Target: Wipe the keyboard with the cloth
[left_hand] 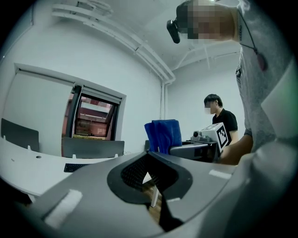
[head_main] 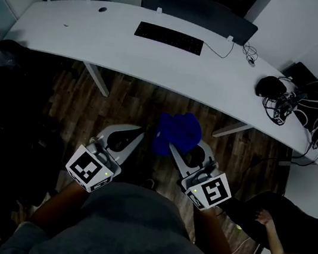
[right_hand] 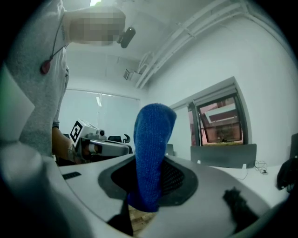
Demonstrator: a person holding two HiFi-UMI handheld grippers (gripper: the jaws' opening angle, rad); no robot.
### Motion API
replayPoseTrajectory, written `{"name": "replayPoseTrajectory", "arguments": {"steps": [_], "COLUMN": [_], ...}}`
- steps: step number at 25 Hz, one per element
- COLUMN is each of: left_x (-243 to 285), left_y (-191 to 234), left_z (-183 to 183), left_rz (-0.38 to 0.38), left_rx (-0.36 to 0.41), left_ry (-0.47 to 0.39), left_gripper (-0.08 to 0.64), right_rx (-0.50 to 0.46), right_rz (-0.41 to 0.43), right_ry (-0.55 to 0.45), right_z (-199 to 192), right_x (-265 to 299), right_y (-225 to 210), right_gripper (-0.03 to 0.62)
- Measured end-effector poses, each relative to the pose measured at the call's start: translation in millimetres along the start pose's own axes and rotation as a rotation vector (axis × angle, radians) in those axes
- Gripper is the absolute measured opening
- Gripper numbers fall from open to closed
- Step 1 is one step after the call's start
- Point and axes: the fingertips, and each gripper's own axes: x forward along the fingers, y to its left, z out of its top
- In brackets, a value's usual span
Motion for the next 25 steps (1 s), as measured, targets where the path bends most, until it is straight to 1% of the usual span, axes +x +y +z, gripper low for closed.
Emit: {"name": "replayPoseTrajectory", "arguments": {"steps": [3, 8, 12, 16, 23, 25], "left_x": [7, 25, 36, 41, 43, 45], "left_y": [28, 74, 121, 161, 215, 229], "left_z": [-2, -2, 2, 2, 1, 1], "left_rz": [-0.007, -0.053, -0.065, -0.085, -0.133, -0.138], "left_rx": [-0.006, -0.042, -0.029, -0.025, -0.010, -0.022], "left_ry": [-0.004, 0.014, -0.008, -0.005, 0.000, 0.002], "left_gripper": [0.006, 0.006, 0.006, 0.006, 0.006, 0.006], "right_rx": [-0.001, -0.008, 0.007, 0.012, 0.006, 0.008], "right_rz": [-0.004, -0.027, -0.045, -0.069, -0.112, -0.122], "right_ry": [0.008, 0.023, 0.040, 0.052, 0.072, 0.075], "right_z": [1, 7, 5, 3, 1, 2], "right_x": [24, 70, 109, 144, 195, 206], "right_y": [-10, -36, -55, -70, -84, -88], "right_gripper": [0.124, 0.124, 0.124, 0.124, 0.124, 0.124]}}
